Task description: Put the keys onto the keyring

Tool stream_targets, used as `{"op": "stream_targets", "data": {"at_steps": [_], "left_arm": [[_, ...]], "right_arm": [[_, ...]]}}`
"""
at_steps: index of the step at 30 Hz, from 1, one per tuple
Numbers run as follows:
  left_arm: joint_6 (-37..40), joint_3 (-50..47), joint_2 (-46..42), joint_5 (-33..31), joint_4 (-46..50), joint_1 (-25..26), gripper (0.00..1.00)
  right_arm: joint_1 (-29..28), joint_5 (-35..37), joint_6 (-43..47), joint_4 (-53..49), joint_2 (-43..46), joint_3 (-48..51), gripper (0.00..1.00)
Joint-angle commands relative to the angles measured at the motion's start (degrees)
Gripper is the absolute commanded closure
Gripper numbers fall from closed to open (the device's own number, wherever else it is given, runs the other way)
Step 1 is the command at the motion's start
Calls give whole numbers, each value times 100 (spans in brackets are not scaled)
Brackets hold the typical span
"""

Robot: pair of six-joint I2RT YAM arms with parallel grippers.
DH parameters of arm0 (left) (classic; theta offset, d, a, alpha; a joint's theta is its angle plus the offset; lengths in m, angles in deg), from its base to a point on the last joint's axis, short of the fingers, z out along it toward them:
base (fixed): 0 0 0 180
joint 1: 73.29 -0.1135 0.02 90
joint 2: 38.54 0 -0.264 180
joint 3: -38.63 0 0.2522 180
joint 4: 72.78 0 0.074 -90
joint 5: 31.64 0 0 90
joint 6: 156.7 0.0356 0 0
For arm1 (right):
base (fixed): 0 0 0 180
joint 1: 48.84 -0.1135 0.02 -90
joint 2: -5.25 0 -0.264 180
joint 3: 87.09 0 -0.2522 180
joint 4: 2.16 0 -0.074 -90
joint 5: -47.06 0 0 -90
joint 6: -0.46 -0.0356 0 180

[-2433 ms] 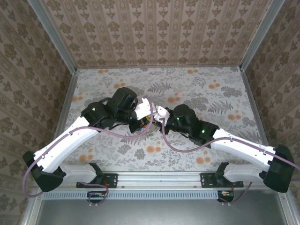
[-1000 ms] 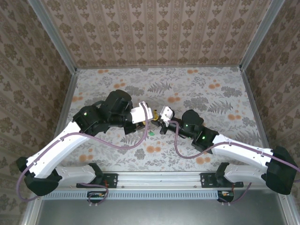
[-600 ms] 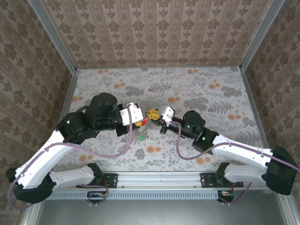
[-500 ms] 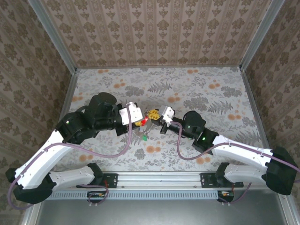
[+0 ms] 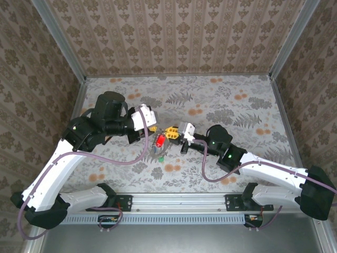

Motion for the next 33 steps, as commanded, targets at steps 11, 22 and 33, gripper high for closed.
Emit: {"op": "stream_targets", "data": {"at_steps": [11,22,33], "left_arm": [[451,-229,-26,988,155,-34,76],[370,-281,64,457,69,-32,73],[337,-352,116,815,56,-25,74]], "right_arm": [[-32,-313,67,243,110,-217,100],[-30,-511,79,183,93,-288,100],[-42,-648,128,196,75,-338,100]]}}
